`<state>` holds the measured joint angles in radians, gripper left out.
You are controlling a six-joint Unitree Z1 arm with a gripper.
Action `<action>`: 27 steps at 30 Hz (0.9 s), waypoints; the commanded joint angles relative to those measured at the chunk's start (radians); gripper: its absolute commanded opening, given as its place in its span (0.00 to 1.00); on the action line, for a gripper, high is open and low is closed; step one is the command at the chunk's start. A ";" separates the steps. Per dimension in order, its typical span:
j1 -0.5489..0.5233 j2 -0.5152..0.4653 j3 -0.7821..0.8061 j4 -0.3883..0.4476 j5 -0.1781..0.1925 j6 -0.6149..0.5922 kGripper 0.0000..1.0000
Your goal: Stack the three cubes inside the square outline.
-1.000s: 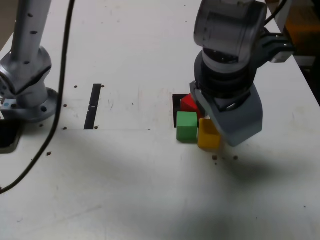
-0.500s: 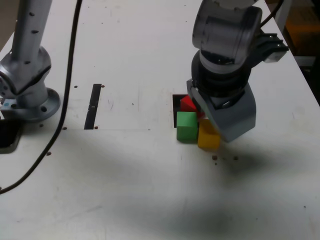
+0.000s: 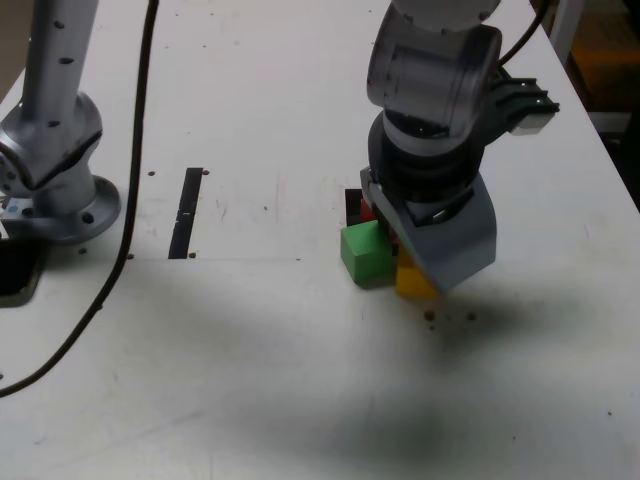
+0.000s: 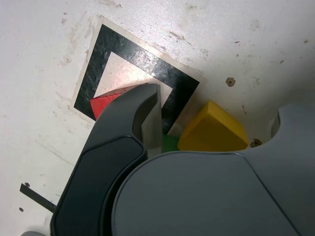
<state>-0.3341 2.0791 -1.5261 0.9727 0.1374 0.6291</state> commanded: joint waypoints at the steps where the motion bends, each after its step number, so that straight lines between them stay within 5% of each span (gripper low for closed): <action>1: -0.001 -0.005 0.005 -0.006 -0.003 0.001 0.85; 20: -0.031 0.034 0.030 -0.063 -0.045 0.001 0.84; 27: -0.032 0.038 0.025 -0.078 -0.035 0.003 0.57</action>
<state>-0.3649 2.1128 -1.4938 0.9014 0.0989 0.6294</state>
